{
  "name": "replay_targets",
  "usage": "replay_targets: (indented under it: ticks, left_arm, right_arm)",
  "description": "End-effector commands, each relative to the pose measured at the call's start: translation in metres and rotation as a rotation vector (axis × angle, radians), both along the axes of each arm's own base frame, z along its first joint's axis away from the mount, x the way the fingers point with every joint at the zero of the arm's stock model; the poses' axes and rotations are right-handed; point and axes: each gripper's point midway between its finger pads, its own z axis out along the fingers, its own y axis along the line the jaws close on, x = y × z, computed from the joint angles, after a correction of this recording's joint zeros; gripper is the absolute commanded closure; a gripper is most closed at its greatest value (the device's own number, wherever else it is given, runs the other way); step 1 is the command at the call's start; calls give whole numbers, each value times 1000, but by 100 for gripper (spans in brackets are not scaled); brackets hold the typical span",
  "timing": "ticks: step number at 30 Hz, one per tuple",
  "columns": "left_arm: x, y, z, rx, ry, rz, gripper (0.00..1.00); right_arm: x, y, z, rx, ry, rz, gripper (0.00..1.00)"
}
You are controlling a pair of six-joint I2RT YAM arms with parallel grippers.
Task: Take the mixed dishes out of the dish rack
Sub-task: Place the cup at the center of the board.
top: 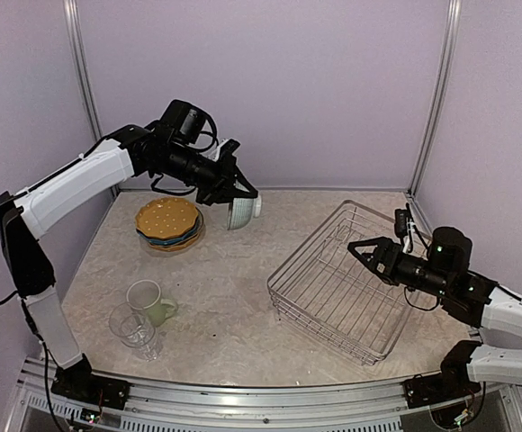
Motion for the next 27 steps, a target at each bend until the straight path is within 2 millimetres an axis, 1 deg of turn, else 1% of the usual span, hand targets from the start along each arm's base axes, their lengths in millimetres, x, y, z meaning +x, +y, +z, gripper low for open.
replay_targets:
  ticks: [1,5,8,11,13,16,18,20,27]
  left_arm:
    - [7,64,-44,376,-83,131,100]
    - [10,111,-75,626,-84,233,100]
    - [8,144,-96,791,-73,288,100]
    - [5,171,-117,938,-48,323,100]
    - [3,183,-129,1017,-33,334,100]
    - [3,194,-149,1105,-15,339,100]
    - [7,201,-159,1159,-20,348,100]
    - [9,204,-168,1195,-20,345,100]
    - [15,205,-202,1277,6,315,100]
  right_arm:
    - [6,-1,3,-5,-9,-17,12]
    - [7,0,1,-10,-3,-17,12]
    - [8,1,0,-12,0,-15,12]
    - [9,1,-2,-13,5,-15,12]
    - [9,1,-2,-13,5,-14,12]
    - [9,1,-1,-11,3,-13,12]
    - [8,1,0,-10,2,-13,12]
    - [8,1,-1,-11,3,-12,12]
    - [7,-1,0,-11,4,-19,12]
